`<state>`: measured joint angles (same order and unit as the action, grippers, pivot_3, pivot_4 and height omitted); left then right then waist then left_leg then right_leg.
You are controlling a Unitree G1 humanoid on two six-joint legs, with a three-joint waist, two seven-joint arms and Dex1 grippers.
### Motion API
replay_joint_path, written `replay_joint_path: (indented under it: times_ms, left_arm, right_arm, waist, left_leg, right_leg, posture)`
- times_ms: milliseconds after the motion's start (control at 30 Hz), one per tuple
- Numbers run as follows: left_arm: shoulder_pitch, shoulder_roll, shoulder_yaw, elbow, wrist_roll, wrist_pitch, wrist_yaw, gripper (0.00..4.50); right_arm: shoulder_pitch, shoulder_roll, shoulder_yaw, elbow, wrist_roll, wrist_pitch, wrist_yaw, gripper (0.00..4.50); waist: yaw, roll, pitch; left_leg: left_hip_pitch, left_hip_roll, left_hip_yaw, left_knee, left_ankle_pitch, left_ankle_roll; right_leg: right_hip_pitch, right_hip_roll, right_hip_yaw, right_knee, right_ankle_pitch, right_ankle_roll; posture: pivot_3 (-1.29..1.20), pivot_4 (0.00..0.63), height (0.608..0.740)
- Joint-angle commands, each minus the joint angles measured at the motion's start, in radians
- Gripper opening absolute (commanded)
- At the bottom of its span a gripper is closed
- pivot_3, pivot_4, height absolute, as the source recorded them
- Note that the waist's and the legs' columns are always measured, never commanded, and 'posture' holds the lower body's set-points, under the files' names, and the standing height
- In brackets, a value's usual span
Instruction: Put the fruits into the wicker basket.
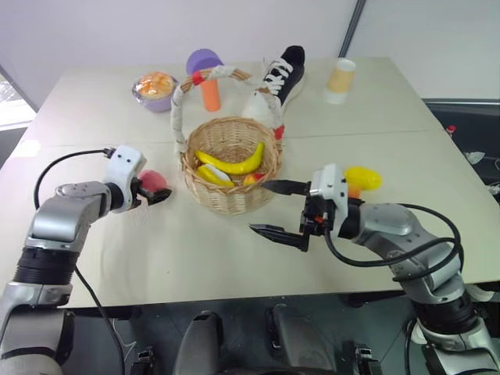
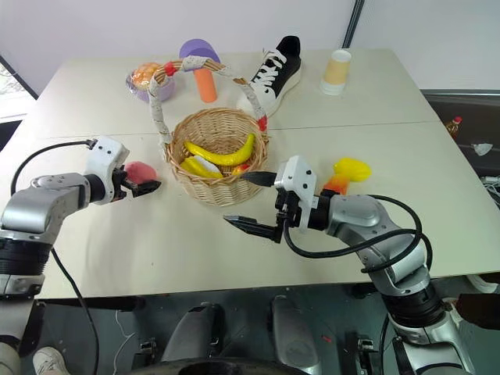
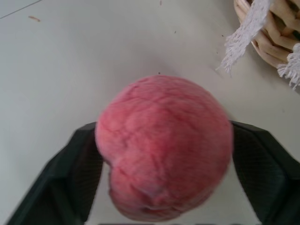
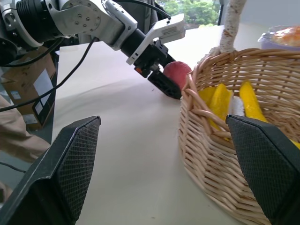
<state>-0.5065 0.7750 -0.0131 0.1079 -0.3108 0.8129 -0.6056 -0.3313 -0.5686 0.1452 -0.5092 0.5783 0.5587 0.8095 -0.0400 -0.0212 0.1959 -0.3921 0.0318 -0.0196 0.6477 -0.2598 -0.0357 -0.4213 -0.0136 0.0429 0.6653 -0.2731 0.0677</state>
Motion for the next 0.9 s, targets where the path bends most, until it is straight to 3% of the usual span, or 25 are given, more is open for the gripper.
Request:
replay_joint_path:
  times_ms: [33, 200, 333, 433, 567, 667, 767, 833, 900]
  left_arm:
    - [-0.019, 0.003, 0.058, -0.018, 0.016, -0.030, 0.019, 2.32]
    - [0.041, 0.036, 0.198, -0.164, -0.057, -0.013, -0.008, 2.32]
    - [0.046, 0.039, 0.335, -0.468, -0.284, 0.099, -0.078, 2.32]
    - [-0.065, -0.019, 0.246, -0.562, -0.343, 0.199, -0.012, 2.32]
    - [-0.255, -0.235, 0.020, -0.514, -0.251, 0.252, 0.153, 2.32]
    - [-0.282, -0.282, -0.067, -0.466, -0.201, 0.231, 0.167, 2.32]
    - [-0.291, -0.295, -0.123, -0.394, -0.157, 0.180, 0.145, 3.45]
    - [-0.297, -0.287, -0.136, -0.370, -0.137, 0.142, 0.119, 4.46]
    - [-0.295, -0.278, -0.131, -0.360, -0.131, 0.098, 0.080, 4.46]
  right_arm:
    - [-0.017, 0.011, -0.002, -0.043, -0.005, -0.024, 0.001, 4.50]
    - [-0.017, 0.002, -0.001, -0.034, -0.027, -0.043, 0.013, 4.50]
    - [-0.028, -0.015, -0.033, -0.013, -0.027, -0.047, 0.025, 4.50]
    - [-0.044, -0.024, -0.043, 0.014, -0.035, -0.054, 0.041, 4.50]
    - [-0.064, -0.046, -0.065, 0.059, -0.069, -0.069, 0.039, 4.50]
    - [-0.053, -0.070, -0.093, 0.067, -0.092, -0.066, 0.022, 4.50]
    - [0.016, -0.147, -0.176, 0.071, -0.136, -0.065, 0.003, 4.50]
    - [0.067, -0.194, -0.251, 0.083, -0.139, -0.039, -0.016, 4.50]
    - [0.123, -0.227, -0.328, 0.087, -0.135, -0.018, -0.031, 4.50]
  waist:
    - [0.000, 0.000, 0.000]
    - [-0.004, 0.000, 0.000]
    - [0.002, -0.001, 0.000]
    - [0.020, -0.001, 0.000]
    - [0.030, -0.002, 0.000]
    - [0.016, -0.002, 0.000]
    - [0.020, -0.002, 0.000]
    - [0.021, -0.002, 0.000]
    - [0.023, -0.002, 0.000]
  left_leg:
    - [0.000, 0.000, 0.000, 0.000, 0.000, 0.000]
    - [0.000, 0.000, 0.000, 0.000, 0.000, 0.000]
    - [-0.002, 0.001, -0.003, 0.000, 0.000, 0.000]
    - [-0.002, -0.001, -0.003, 0.001, 0.000, 0.000]
    - [0.001, -0.003, -0.002, 0.003, 0.000, 0.000]
    - [0.001, -0.004, -0.001, 0.002, -0.001, 0.001]
    - [0.000, -0.004, -0.002, 0.000, -0.001, 0.002]
    - [-0.001, -0.002, -0.002, 0.000, -0.001, 0.002]
    - [-0.001, -0.002, -0.001, 0.000, -0.001, 0.002]
  right_leg:
    - [0.000, 0.000, 0.000, 0.000, 0.000, 0.000]
    - [0.000, 0.000, 0.000, 0.000, 0.000, 0.000]
    - [-0.001, -0.001, 0.001, 0.000, 0.000, 0.000]
    - [0.000, -0.002, 0.000, 0.000, 0.000, 0.001]
    - [0.006, -0.002, -0.001, -0.003, 0.001, 0.003]
    - [0.005, -0.002, 0.002, -0.004, 0.001, 0.004]
    - [-0.001, 0.001, 0.006, 0.000, 0.001, 0.003]
    - [-0.001, 0.002, 0.006, 0.000, 0.001, 0.002]
    - [-0.001, 0.002, 0.006, 0.000, 0.001, 0.002]
  posture:
    - [0.00, 0.150, 0.740]
    - [0.00, 0.150, 0.740]
    - [0.00, 0.150, 0.740]
    - [0.00, 0.150, 0.740]
    - [0.00, 0.150, 0.740]
    - [0.00, 0.150, 0.740]
    - [0.00, 0.150, 0.740]
    - [0.00, 0.150, 0.740]
    - [0.00, 0.150, 0.740]
